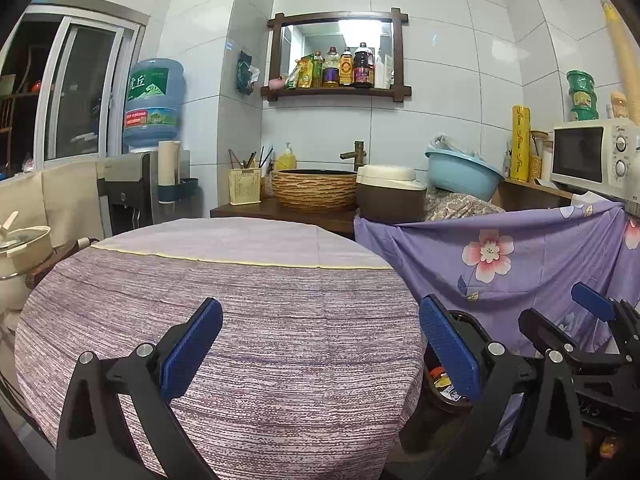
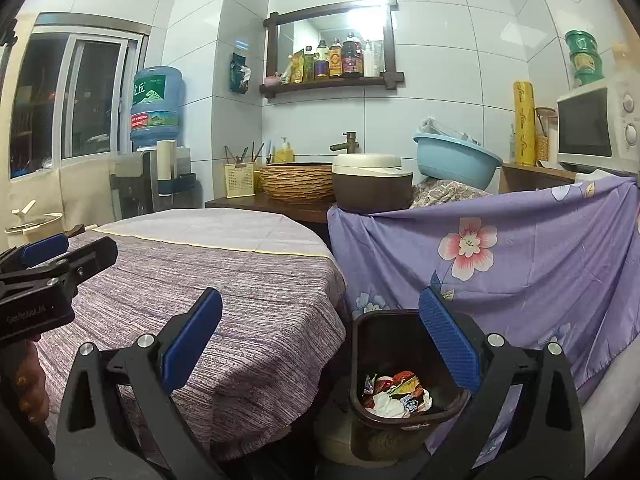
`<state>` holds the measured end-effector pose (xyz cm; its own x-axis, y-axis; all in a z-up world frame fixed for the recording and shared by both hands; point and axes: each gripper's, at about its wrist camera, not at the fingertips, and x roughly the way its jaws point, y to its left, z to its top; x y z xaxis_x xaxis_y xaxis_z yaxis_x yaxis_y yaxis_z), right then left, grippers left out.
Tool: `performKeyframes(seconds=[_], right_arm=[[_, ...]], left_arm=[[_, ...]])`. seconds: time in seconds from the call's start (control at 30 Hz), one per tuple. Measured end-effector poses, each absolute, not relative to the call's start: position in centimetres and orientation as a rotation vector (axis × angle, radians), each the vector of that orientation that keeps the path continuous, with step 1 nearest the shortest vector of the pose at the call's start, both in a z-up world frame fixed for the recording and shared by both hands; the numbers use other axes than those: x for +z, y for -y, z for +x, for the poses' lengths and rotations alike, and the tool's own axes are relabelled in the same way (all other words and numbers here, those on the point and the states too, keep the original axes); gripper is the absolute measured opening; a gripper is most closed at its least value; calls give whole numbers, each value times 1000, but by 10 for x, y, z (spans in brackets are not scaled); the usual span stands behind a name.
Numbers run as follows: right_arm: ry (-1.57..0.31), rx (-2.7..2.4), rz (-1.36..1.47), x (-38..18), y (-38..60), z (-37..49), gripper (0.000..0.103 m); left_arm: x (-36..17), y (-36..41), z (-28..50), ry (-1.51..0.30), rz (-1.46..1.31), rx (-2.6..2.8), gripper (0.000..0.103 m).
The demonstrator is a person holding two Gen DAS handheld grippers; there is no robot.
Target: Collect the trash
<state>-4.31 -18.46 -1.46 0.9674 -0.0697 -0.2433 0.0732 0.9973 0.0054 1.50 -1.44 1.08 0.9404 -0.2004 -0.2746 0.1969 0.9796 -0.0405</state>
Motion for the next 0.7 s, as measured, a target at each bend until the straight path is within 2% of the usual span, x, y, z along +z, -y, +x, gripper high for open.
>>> performKeyframes(seconds=[0.7], right_arm=[[-253,-71,33,-17,190,-41,97]], left_arm=[[10,15,15,-275,-3,-205,98]])
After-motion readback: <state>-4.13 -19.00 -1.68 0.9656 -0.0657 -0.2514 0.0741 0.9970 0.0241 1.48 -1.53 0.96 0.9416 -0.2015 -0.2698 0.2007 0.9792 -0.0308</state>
